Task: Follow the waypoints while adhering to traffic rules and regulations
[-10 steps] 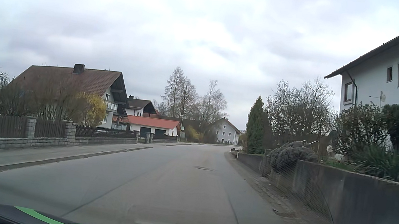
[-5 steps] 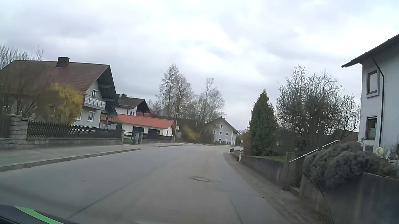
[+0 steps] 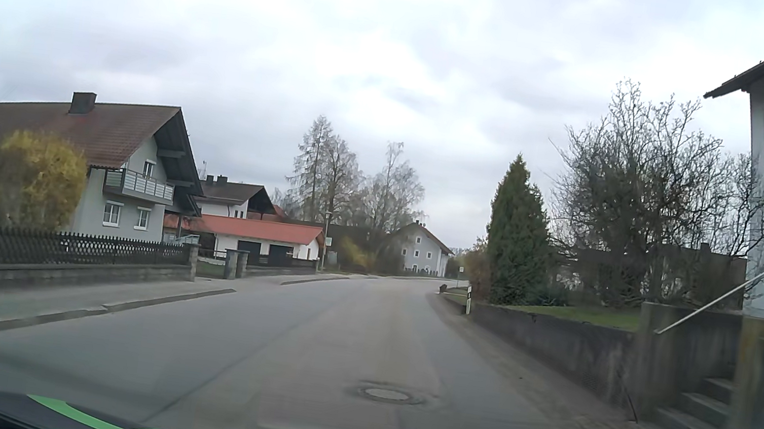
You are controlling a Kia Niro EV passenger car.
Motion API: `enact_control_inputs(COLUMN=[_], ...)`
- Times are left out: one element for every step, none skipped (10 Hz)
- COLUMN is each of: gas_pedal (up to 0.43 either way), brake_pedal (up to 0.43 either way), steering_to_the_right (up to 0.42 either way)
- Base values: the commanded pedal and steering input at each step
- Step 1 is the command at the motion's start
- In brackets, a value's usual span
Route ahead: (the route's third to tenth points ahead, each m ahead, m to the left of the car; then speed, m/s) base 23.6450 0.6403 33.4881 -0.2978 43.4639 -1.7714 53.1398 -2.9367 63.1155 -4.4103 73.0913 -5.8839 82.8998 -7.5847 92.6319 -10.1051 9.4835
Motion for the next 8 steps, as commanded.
enact_control_inputs(gas_pedal=[0.228, 0.228, 0.228, 0.228, 0.228, 0.22, 0.22, 0.22], brake_pedal=[0.0, 0.0, 0.0, 0.0, 0.0, 0.0, 0.0, 0.0], steering_to_the_right=[0.013, 0.013, 0.013, 0.013, 0.013, 0.013, 0.013, 0.013])
